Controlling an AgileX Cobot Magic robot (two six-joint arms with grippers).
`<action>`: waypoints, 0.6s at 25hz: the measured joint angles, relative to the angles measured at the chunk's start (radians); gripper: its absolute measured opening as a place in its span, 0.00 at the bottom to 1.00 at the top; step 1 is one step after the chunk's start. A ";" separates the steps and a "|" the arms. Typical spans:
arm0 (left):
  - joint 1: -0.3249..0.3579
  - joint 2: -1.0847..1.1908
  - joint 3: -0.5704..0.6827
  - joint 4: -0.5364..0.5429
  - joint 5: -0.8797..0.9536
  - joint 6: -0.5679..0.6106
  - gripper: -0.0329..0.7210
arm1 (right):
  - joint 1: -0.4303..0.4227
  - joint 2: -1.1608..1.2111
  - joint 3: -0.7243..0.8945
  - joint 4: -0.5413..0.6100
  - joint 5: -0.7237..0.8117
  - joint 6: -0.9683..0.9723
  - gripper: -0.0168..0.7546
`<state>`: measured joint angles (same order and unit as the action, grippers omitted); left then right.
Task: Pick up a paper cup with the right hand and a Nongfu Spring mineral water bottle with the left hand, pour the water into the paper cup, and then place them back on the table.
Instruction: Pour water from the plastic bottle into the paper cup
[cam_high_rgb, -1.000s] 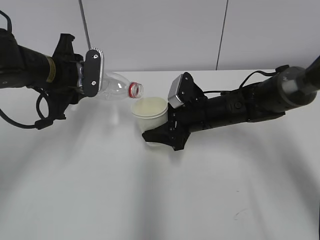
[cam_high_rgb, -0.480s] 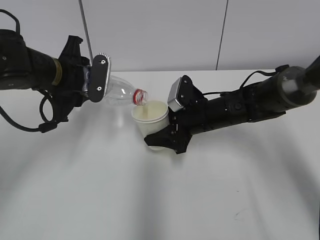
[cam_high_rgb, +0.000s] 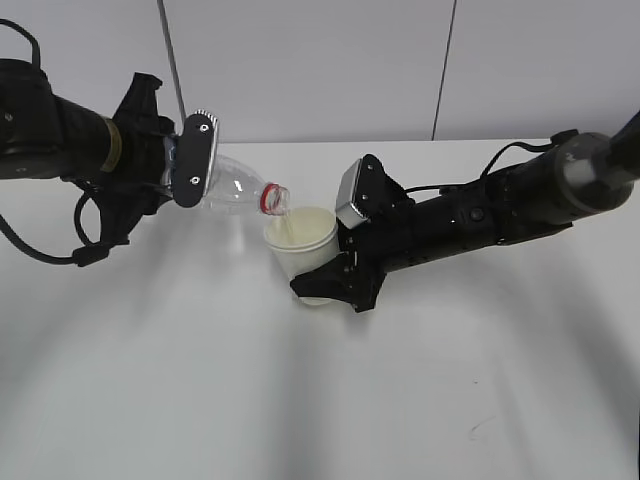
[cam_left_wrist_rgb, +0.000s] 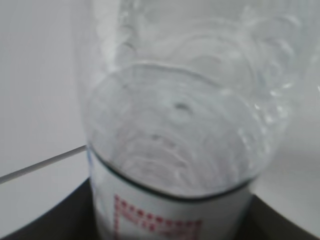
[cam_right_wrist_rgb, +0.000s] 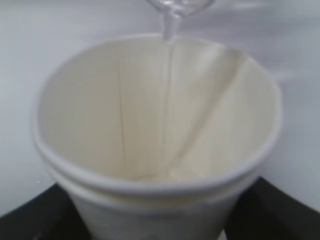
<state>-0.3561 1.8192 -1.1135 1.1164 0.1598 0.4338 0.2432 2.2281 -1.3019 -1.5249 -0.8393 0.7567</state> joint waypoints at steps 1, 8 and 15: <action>0.000 0.000 0.000 0.000 0.002 0.000 0.54 | 0.000 0.000 0.000 -0.002 0.000 0.000 0.66; 0.000 0.000 0.000 0.010 0.003 0.000 0.54 | 0.000 0.000 0.000 -0.041 0.000 0.016 0.66; 0.000 0.000 0.000 0.030 0.003 0.000 0.54 | 0.000 0.000 0.000 -0.043 0.000 0.018 0.66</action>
<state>-0.3561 1.8192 -1.1135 1.1469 0.1633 0.4338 0.2432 2.2281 -1.3019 -1.5682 -0.8393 0.7749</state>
